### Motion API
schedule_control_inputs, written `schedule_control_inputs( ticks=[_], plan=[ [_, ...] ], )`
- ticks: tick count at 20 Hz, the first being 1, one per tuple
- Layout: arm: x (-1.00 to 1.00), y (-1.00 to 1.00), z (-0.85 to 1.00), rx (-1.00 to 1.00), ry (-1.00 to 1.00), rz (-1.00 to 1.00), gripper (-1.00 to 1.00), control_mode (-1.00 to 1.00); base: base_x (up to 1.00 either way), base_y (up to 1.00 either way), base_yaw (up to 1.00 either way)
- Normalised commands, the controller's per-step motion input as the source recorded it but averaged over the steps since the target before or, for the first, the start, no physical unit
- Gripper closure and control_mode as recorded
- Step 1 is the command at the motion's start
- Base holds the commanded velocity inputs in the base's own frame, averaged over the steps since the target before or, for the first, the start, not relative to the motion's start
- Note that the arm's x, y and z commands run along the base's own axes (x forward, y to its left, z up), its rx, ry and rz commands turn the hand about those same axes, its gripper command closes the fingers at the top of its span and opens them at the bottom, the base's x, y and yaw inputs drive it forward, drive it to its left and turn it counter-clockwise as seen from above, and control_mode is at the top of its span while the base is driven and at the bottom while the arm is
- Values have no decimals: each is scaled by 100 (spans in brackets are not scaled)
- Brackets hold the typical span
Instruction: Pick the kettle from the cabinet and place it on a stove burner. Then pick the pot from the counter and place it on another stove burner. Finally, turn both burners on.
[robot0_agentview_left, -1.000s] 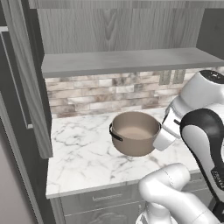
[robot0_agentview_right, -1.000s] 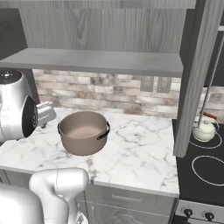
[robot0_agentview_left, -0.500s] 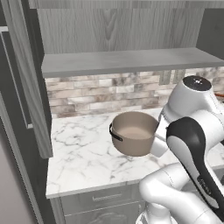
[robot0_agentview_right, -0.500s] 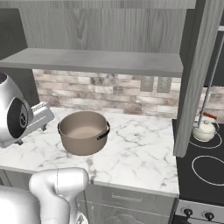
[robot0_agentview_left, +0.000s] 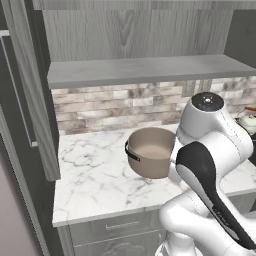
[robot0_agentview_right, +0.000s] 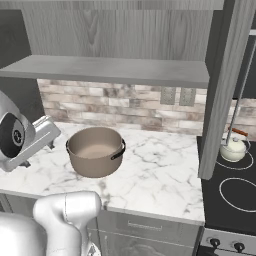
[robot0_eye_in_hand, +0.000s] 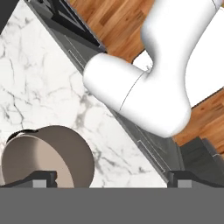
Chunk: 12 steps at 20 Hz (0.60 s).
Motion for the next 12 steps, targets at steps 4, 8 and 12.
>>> schedule_control_inputs(
  ticks=[4, 8, 12],
  plan=[
    [24, 0, -12, -2, 0, 0, -100, -100, 0, 0, 0],
    [15, 0, -16, 0, 0, 0, -100, -100, 0, 0, 0],
    [13, 0, -21, 0, 0, 0, -100, -100, 0, 0, 0]
  ],
)
